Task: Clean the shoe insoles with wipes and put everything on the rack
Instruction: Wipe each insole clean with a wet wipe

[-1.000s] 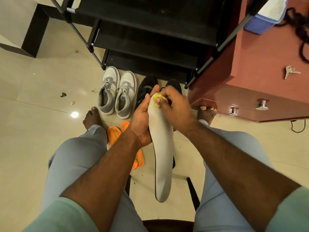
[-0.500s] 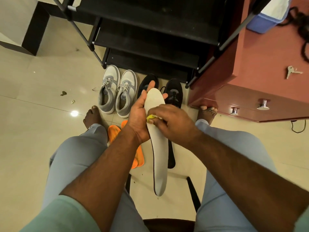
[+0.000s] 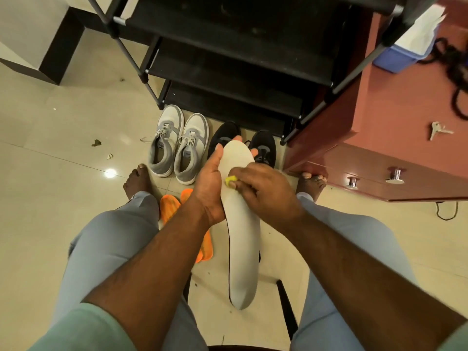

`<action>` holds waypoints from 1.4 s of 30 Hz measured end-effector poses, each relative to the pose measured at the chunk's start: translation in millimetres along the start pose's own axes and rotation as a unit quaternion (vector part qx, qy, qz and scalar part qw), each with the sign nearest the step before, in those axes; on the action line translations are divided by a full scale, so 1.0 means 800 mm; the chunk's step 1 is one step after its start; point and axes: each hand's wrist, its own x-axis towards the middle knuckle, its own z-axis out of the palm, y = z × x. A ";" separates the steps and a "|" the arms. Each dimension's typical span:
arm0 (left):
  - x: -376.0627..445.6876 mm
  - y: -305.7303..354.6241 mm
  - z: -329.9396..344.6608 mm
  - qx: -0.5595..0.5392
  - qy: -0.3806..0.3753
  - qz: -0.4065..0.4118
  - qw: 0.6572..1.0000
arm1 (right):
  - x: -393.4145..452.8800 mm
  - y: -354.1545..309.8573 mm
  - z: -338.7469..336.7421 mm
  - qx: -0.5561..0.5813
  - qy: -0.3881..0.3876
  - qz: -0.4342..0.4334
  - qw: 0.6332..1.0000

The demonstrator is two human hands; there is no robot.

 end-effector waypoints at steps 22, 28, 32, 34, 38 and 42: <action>-0.004 0.002 -0.007 0.010 -0.019 -0.014 1.000 | 0.003 0.005 -0.017 0.017 -0.045 0.034 0.998; -0.009 -0.007 0.007 0.019 -0.045 -0.027 0.998 | 0.034 0.027 -0.032 -0.088 0.031 0.025 0.995; -0.015 0.000 0.006 0.026 -0.031 -0.031 0.999 | 0.053 0.020 -0.031 -0.063 0.043 0.053 0.996; -0.012 0.004 0.005 0.020 -0.018 -0.001 1.000 | 0.032 0.019 -0.025 -0.055 0.020 0.041 0.997; -0.009 0.004 0.006 0.040 -0.018 0.025 0.999 | -0.007 0.031 -0.024 -0.022 0.002 0.020 1.000; -0.011 -0.004 0.008 0.042 -0.031 -0.009 0.999 | 0.023 0.038 -0.033 -0.019 0.055 0.055 0.997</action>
